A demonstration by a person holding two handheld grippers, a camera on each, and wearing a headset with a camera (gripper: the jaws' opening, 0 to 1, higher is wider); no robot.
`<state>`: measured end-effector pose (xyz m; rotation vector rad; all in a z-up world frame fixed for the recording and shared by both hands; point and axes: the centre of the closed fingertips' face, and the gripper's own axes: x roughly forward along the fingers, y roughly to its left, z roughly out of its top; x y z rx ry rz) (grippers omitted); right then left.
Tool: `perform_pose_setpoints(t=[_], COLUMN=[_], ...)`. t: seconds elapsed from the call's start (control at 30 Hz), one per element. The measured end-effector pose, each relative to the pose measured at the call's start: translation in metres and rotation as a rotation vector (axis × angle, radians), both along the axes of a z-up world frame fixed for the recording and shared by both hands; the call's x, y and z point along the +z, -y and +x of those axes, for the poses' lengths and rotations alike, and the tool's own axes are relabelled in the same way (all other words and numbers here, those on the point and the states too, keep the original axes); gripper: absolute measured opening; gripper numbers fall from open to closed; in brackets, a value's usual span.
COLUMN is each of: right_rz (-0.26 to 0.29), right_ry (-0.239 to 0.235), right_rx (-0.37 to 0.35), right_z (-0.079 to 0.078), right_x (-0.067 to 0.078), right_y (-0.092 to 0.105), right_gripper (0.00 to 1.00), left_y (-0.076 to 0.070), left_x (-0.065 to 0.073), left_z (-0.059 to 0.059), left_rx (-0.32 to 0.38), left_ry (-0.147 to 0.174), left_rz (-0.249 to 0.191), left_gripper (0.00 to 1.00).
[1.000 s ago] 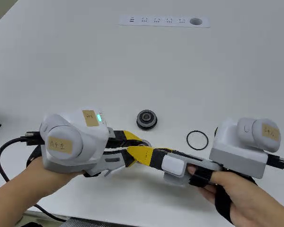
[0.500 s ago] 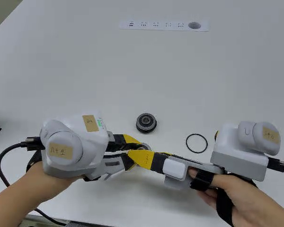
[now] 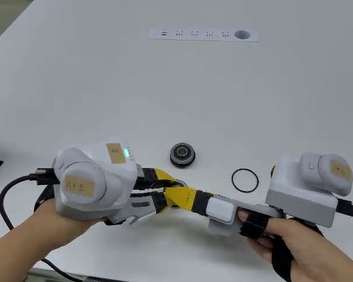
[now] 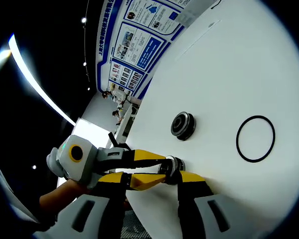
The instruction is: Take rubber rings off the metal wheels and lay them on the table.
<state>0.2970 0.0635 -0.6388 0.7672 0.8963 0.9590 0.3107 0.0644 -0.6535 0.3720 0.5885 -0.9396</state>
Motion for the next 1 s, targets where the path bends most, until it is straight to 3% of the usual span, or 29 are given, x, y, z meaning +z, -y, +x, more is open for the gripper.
perform_pose_setpoints(t=[0.37, 0.7, 1.0], right_rz=[-0.023, -0.108, -0.139], right_ry=[-0.02, -0.051, -0.055], right_rx=[-0.014, -0.058, -0.071], right_z=[0.003, 0.009, 0.01], right_x=[-0.008, -0.024, -0.024], right_y=[0.005, 0.012, 0.012], right_gripper=[0.28, 0.08, 0.05], left_y=[0.0, 0.0, 0.0], left_x=[0.0, 0.0, 0.001], left_z=[0.0, -0.001, 0.0], left_rx=[-0.004, -0.002, -0.002], left_ry=[0.0, 0.0, 0.0], left_rz=[0.002, 0.004, 0.003], left_gripper=[0.12, 0.12, 0.12])
